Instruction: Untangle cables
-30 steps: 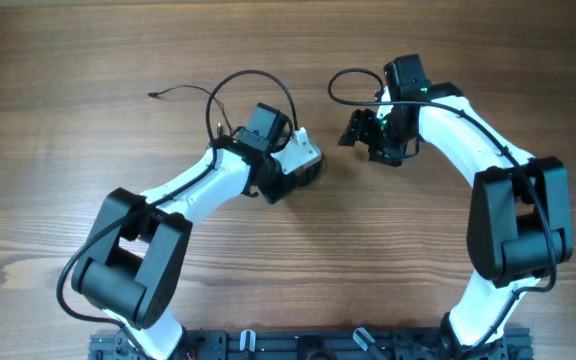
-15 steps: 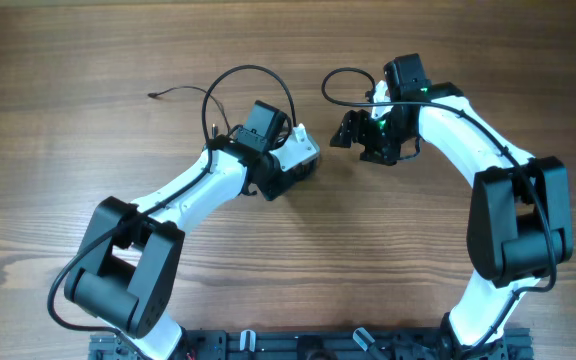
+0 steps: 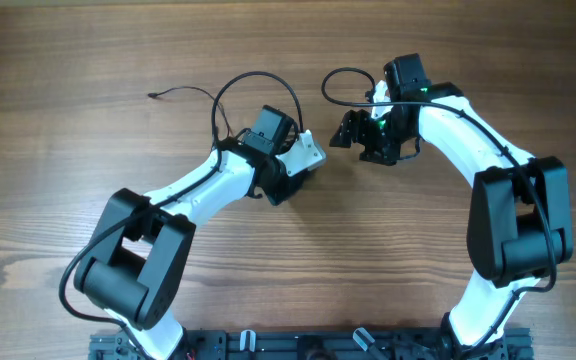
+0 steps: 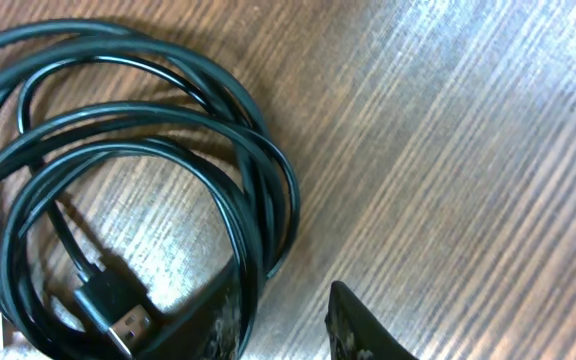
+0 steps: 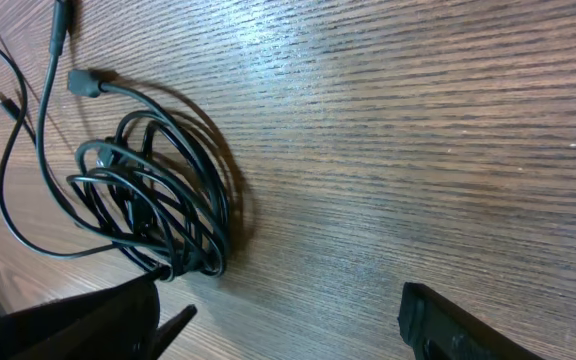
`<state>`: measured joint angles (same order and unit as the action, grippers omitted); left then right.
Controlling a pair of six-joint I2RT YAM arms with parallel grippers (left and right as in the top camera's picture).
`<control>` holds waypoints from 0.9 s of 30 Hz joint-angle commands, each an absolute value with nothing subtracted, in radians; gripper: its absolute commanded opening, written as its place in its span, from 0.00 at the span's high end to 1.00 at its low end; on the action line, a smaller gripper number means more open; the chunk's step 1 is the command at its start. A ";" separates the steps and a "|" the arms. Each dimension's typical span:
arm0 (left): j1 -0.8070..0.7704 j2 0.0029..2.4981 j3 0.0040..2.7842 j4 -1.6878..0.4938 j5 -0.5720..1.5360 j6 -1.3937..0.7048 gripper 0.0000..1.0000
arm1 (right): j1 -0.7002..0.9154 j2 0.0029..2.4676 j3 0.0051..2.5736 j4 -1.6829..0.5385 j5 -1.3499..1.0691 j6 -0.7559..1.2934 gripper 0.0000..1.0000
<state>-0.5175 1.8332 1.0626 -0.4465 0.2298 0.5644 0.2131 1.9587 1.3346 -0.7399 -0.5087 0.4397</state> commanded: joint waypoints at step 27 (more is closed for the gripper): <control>-0.499 1.734 1.059 -0.400 0.178 0.564 0.96 | 0.216 1.947 1.334 -0.730 -0.818 0.289 0.19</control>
